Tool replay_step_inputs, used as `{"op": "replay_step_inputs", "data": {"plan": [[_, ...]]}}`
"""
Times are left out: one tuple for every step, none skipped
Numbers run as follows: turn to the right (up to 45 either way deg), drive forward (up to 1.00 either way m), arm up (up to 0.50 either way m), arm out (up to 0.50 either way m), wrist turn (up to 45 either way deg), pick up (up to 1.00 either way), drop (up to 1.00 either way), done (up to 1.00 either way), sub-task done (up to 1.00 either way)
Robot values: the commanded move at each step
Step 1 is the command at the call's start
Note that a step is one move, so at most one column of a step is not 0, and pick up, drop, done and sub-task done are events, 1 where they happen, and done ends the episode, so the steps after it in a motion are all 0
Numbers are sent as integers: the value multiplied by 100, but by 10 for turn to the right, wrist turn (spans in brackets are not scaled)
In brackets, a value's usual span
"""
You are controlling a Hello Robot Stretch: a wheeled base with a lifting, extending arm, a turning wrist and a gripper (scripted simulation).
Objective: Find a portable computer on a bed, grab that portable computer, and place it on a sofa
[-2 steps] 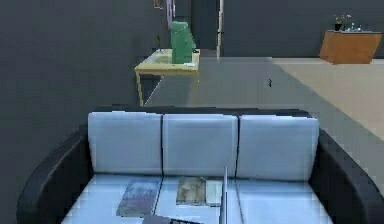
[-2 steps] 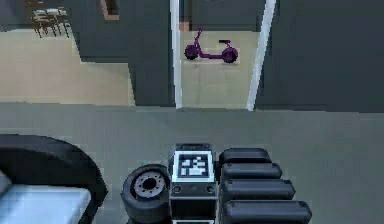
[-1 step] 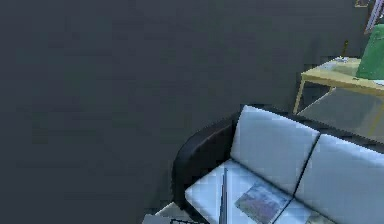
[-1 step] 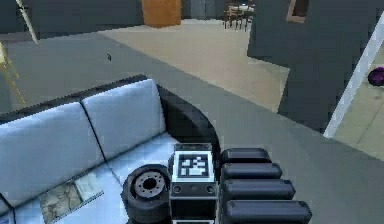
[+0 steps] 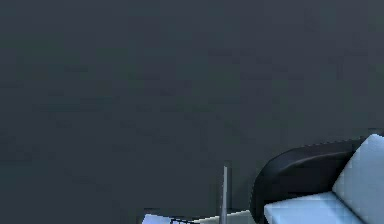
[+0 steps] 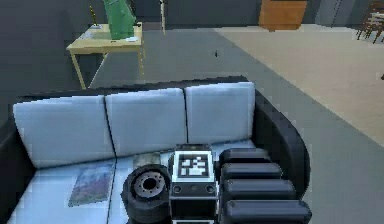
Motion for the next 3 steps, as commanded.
{"op": "replay_step_inputs", "data": {"plan": [[0, 0, 0, 48, 0, 0, 0, 0, 0], [0, 0, 0, 0, 450, 0, 0, 0, 0], [0, 0, 0, 0, 450, 0, 0, 0, 0]]}}
